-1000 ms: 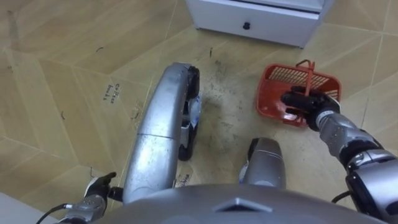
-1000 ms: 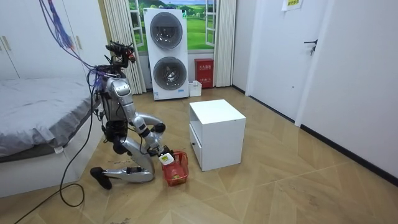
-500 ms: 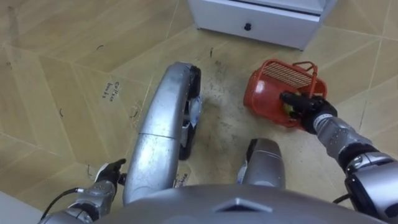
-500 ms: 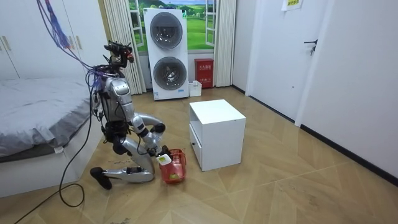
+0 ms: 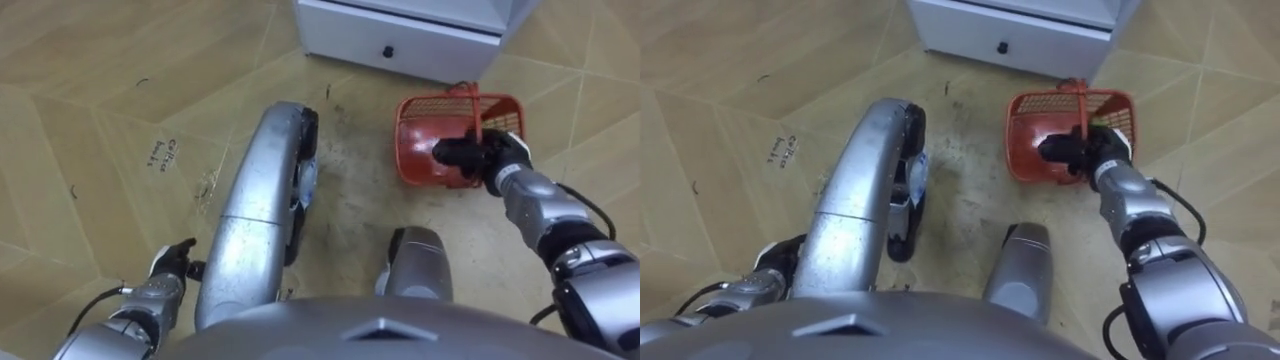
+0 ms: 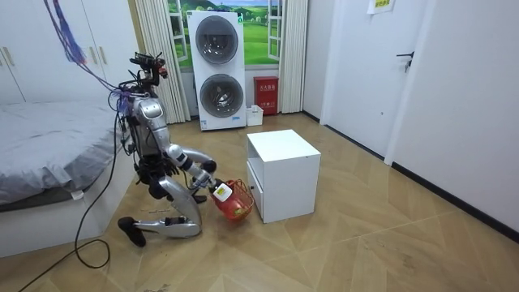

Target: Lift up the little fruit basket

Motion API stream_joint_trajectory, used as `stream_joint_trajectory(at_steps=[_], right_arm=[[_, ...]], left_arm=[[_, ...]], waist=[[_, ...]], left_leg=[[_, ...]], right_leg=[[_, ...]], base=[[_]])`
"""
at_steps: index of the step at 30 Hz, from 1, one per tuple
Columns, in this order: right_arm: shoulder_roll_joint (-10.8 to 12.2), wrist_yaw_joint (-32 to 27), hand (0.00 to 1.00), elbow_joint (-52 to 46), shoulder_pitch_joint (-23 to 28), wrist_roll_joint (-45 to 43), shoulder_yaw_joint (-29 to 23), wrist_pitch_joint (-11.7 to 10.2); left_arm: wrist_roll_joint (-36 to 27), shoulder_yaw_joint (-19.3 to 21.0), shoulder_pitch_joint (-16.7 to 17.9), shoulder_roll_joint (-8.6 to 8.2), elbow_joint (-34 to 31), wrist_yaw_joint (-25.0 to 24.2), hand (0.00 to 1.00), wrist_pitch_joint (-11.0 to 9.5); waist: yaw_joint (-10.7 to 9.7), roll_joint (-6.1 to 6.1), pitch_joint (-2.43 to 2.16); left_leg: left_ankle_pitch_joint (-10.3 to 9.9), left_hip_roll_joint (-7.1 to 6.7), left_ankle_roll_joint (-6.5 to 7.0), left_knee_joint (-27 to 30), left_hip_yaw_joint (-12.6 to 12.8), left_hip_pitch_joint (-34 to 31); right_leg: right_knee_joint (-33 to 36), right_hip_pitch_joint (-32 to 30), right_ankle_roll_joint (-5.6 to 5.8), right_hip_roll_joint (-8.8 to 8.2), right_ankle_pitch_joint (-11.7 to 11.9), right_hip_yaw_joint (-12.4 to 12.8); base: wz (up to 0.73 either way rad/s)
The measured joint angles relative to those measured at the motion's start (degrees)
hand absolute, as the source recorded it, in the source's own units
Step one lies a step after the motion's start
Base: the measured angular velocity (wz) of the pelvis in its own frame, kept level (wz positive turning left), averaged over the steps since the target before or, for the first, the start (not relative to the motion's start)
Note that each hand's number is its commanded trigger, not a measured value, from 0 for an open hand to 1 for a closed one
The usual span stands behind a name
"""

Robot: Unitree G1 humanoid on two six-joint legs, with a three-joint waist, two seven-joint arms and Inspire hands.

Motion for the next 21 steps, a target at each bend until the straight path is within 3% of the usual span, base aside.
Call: stream_joint_trajectory(at_steps=[3,5,8,11,14,15,16,17,18,19,21], right_arm=[[1.30,-0.78,1.00,-5.06,0.00,-6.84,-0.04,0.60],[1.81,-1.19,1.00,-7.22,0.14,-9.10,-0.03,0.60],[2.42,-1.40,1.00,-11.14,0.28,-11.77,0.01,0.78],[2.46,-1.37,1.00,-13.34,-0.28,-13.13,0.07,0.94],[2.64,-1.32,1.00,-15.15,-0.66,-15.23,1.41,0.98],[2.81,-1.12,1.00,-15.32,-0.68,-15.83,2.82,1.04],[3.14,-1.10,1.00,-15.62,0.37,-15.85,3.24,1.19],[2.35,-1.23,1.00,-16.75,1.74,-15.80,2.80,1.18],[-0.57,-1.14,1.00,-19.97,4.41,-15.76,1.56,1.21],[-1.36,-0.67,1.00,-21.77,4.58,-16.48,0.18,2.47],[-0.86,0.02,1.00,-25.29,5.39,-18.91,-0.03,2.50]], left_arm=[[2.40,0.90,-0.79,-0.01,-0.81,0.17,0.00,0.11],[3.31,1.42,-1.87,0.00,-0.85,0.20,0.00,0.09],[3.56,4.14,-3.45,0.26,-1.03,1.10,0.00,-0.19],[3.37,5.39,-5.02,0.37,-0.83,0.97,0.00,-0.26],[3.31,8.07,-4.19,0.81,-0.85,0.98,0.00,-0.23],[3.38,8.93,-2.93,1.23,-0.98,0.83,0.00,-0.26],[4.04,9.19,-1.28,1.67,-0.55,0.55,0.00,-0.28],[5.02,9.07,-1.31,1.70,-0.43,0.29,0.00,-0.18],[5.53,8.77,-2.32,1.17,-1.90,-0.53,0.00,-0.20],[5.57,9.25,-1.46,1.58,-3.39,-0.56,0.00,-0.01],[5.57,11.05,-1.20,2.20,-4.69,-0.16,0.00,0.25]], waist=[[-2.55,-0.23,-0.17],[-3.09,-0.16,-0.20],[-3.53,-0.34,-0.56],[-3.62,-0.29,-0.75],[-3.31,-0.29,-0.79],[-2.83,-0.28,-0.72],[-2.31,-0.04,-0.25],[-2.72,-0.71,-0.28],[-3.77,-0.96,-1.31],[-2.01,-0.99,-1.91],[0.03,-0.93,-1.92]], left_leg=[[-0.27,-1.27,0.29,0.24,-0.73,0.06],[-0.29,-2.12,0.40,1.19,-1.70,0.35],[-0.28,-1.79,0.97,2.28,-2.41,0.80],[0.06,-0.60,1.67,-0.93,-2.64,3.09],[1.58,1.60,4.04,-6.66,-2.90,7.75],[5.63,3.37,5.58,-6.35,-2.96,9.04],[9.41,2.75,7.14,-6.05,-1.33,8.60],[7.89,0.82,7.51,-10.80,1.61,8.50],[8.57,-1.70,11.86,-24.08,8.49,8.11],[8.43,-0.48,12.92,-25.35,8.80,8.75],[8.85,1.25,12.87,-31.57,8.54,11.99]], right_leg=[[-1.13,1.11,-0.09,0.20,-0.07,-0.40],[-2.05,2.54,-0.15,0.69,-0.18,-0.38],[-4.67,3.10,0.65,2.14,-0.92,0.64],[-11.30,3.13,1.12,5.37,-1.26,2.71],[-22.20,4.07,1.15,7.44,-1.24,4.79],[-27.62,6.21,1.19,8.61,-1.19,5.61],[-33.20,10.67,1.28,8.80,-1.21,5.73],[-35.61,12.71,1.34,7.78,-1.24,5.53],[-39.64,15.14,1.43,7.59,-1.27,4.89],[-43.06,14.96,2.53,7.35,-0.46,4.43],[-50.93,14.12,3.21,6.87,0.75,4.15]], base=[[0.05],[-0.09],[-0.23],[-0.31],[-0.71],[-0.82],[-0.45],[0.52],[0.71],[0.37],[-0.66]])
